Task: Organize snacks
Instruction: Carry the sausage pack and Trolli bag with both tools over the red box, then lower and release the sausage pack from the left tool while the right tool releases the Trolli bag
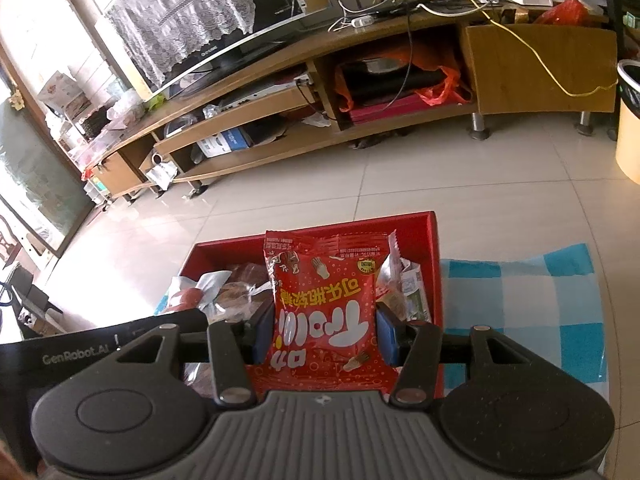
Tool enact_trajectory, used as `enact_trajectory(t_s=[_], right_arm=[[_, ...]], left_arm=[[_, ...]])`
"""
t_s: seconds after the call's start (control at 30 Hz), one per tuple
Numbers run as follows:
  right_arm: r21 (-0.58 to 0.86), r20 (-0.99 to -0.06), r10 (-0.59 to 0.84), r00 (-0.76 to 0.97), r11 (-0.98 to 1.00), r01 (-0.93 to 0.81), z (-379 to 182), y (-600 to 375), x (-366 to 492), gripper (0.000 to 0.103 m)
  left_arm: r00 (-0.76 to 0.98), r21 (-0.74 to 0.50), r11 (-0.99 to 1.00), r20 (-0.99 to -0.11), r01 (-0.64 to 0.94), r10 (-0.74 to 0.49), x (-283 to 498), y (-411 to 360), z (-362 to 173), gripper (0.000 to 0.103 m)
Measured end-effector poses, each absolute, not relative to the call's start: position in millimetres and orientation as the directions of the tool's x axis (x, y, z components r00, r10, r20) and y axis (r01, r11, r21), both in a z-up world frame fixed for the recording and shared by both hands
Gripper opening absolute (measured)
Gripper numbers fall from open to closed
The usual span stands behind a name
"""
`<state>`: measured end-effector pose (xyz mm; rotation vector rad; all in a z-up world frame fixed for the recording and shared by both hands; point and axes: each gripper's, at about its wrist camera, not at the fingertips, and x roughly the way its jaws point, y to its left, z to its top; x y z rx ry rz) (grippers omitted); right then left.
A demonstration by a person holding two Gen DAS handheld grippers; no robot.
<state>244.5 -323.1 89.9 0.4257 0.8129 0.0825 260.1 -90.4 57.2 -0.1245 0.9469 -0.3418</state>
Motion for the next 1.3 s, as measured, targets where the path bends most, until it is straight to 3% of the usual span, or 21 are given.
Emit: enact_trajectory(t_s=[0.77, 0.93, 1.3], right_arm=[[0.301, -0.751, 0.173, 0.637, 0.949, 0.097, 71.0, -315.9, 269.0, 0.055], [0.283, -0.755, 0.159, 0.636, 0.954, 0.098, 70.1, -315.5, 265.9, 0.057], [0.284, -0.743, 0.161, 0.649, 0.955, 0.088, 77.1, -312.3, 255.7, 0.057]], left_arm=[[0.538, -0.139, 0.967, -0.809, 0.211, -0.234, 274.4, -110.2, 35.8, 0.077], [0.576, -0.093, 0.972, -0.792, 0.216, -0.204, 268.9, -112.3, 42.2, 0.084], [0.602, -0.036, 0.978, -0.784, 0.204, -0.154, 258.6, -114.0, 47.3, 0.086]])
